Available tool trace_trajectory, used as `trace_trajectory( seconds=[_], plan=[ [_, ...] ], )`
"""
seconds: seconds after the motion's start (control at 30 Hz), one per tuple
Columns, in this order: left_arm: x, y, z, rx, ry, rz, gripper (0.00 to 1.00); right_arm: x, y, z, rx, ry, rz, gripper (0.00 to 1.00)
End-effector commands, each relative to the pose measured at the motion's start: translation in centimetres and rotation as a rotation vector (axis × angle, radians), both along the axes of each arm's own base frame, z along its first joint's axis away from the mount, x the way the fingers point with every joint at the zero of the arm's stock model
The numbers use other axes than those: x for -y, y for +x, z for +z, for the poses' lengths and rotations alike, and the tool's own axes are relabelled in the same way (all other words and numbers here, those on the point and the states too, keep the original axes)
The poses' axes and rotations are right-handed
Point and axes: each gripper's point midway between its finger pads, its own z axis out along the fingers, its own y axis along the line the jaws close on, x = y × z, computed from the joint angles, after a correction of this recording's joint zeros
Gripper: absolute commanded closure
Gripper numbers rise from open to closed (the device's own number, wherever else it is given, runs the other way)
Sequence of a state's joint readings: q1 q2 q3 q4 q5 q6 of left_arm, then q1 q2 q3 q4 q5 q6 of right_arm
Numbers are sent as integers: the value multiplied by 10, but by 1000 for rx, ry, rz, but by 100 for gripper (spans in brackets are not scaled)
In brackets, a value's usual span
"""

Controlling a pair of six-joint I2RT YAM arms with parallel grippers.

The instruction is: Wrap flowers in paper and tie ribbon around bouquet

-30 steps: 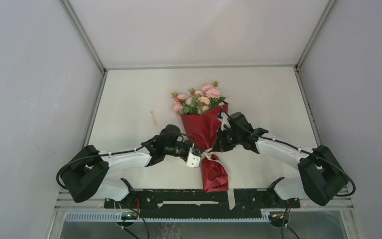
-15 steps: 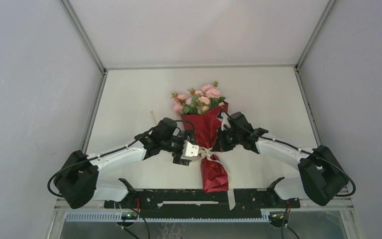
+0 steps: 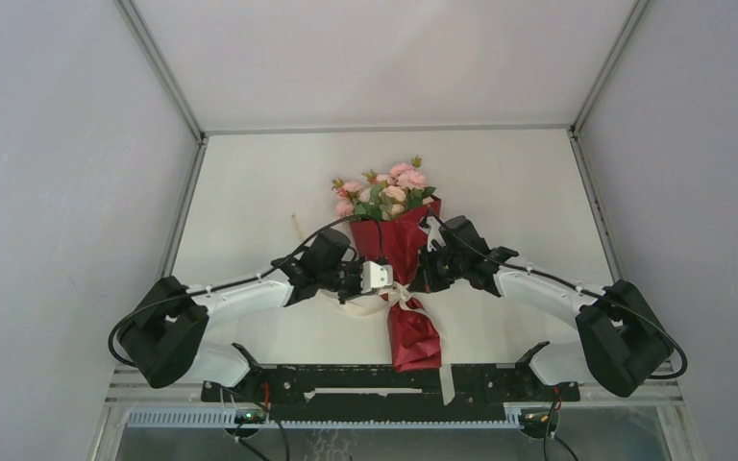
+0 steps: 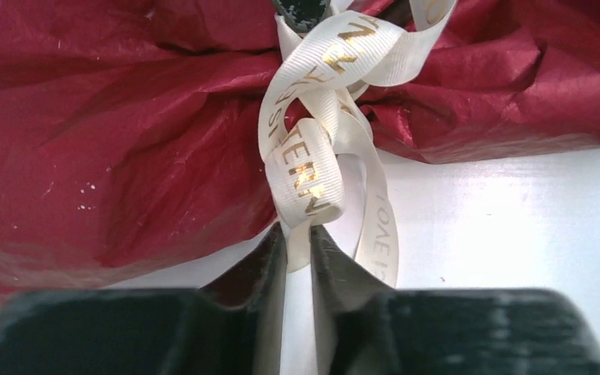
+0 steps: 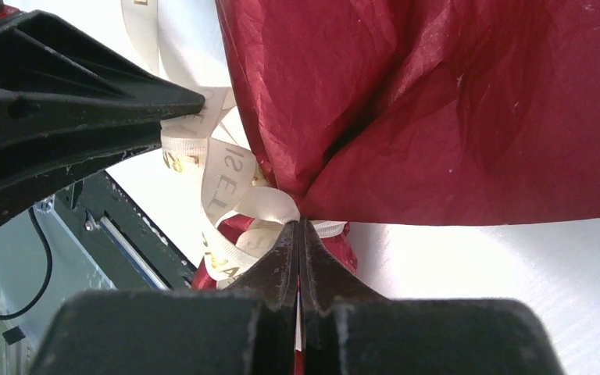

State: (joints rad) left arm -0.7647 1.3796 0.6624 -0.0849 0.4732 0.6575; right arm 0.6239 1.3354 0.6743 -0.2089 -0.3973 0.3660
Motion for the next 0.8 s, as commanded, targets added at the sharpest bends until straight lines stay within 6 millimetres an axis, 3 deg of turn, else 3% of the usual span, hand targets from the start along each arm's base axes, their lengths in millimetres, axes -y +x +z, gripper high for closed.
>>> trace_trajectory(
  seconds=[0.0,0.03,0.07,0.23,0.43,0.57,0.77],
  plan=[
    [6,4,4,41,-23,-9,91,-4,10,16,57,37,-20,100],
    [5,5,5,54,-18,-6,98,0,10,15,56,23,-35,100],
    [3,8,7,73,-11,-3,100,4,11,13,53,12,-55,100],
    [-13,16,22,216,66,-60,100,37,6,-8,-21,-24,-177,100],
    [-69,34,-17,504,416,-292,100,77,-14,-46,-151,-74,-325,100],
    [-78,36,-28,488,435,-312,100,102,-19,-61,-222,-65,-443,100],
    [-94,37,-42,488,466,-330,100,119,-18,-56,-226,2,-549,100]
  ],
)
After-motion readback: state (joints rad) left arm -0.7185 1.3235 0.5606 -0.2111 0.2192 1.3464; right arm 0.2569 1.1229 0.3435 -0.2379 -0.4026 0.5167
